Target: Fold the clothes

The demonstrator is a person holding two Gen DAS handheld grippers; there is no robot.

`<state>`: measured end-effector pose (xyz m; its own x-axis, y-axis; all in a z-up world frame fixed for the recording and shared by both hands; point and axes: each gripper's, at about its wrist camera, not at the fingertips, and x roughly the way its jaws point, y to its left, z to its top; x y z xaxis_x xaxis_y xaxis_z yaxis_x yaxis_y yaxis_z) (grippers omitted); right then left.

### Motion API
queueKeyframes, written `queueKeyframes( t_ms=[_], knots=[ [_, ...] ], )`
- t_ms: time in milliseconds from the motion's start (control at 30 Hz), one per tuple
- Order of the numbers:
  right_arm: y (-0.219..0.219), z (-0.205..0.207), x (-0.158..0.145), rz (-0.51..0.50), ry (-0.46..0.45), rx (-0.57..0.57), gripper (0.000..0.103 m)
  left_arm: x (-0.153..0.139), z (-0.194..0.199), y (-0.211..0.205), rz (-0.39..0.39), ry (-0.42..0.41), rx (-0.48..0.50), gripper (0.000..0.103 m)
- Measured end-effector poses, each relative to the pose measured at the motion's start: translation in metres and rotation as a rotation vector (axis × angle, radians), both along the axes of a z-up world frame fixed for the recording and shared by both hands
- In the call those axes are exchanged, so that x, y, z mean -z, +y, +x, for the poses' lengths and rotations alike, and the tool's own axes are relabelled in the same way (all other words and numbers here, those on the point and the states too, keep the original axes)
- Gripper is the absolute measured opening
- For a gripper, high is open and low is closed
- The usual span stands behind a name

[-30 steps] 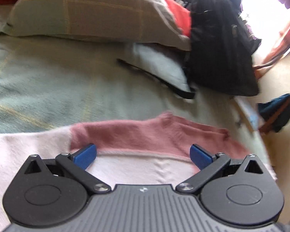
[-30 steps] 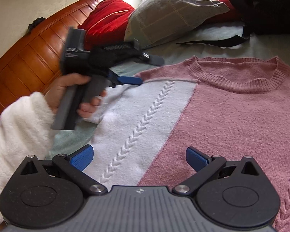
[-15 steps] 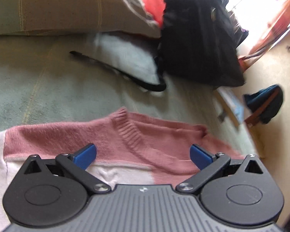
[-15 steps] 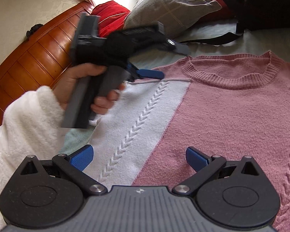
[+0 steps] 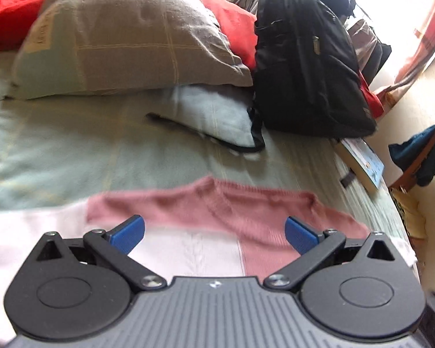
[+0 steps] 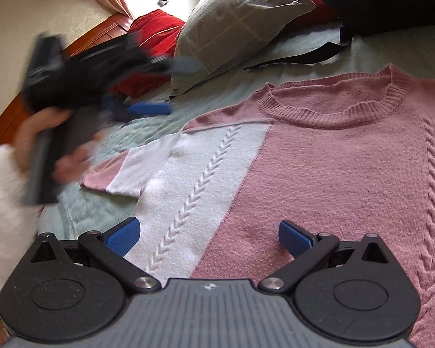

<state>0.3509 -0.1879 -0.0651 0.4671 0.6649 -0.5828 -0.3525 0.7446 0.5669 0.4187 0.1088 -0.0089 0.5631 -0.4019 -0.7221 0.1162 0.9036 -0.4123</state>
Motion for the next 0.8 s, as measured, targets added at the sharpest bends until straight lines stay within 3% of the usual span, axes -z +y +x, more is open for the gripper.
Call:
queueKeyframes(
  t_ms=[167, 367, 600, 800],
  knots=[
    [-0.001, -0.001, -0.001, -0.006, -0.003, 0.011, 0.103, 0.005, -0.076, 0.003, -0.023, 0.063, 0.020, 0.102],
    [0.000, -0.002, -0.003, -0.029, -0.010, 0.022, 0.103, 0.049, -0.125, 0.015, -0.093, 0.161, -0.055, 0.102],
    [0.006, -0.004, -0.003, -0.052, -0.019, 0.014, 0.103, 0.057, -0.187, 0.023, -0.115, 0.144, -0.104, 0.102],
    [0.008, -0.004, 0.000, -0.061, -0.013, 0.011, 0.103, 0.053, -0.245, 0.015, -0.043, 0.122, -0.100, 0.102]
  ],
)
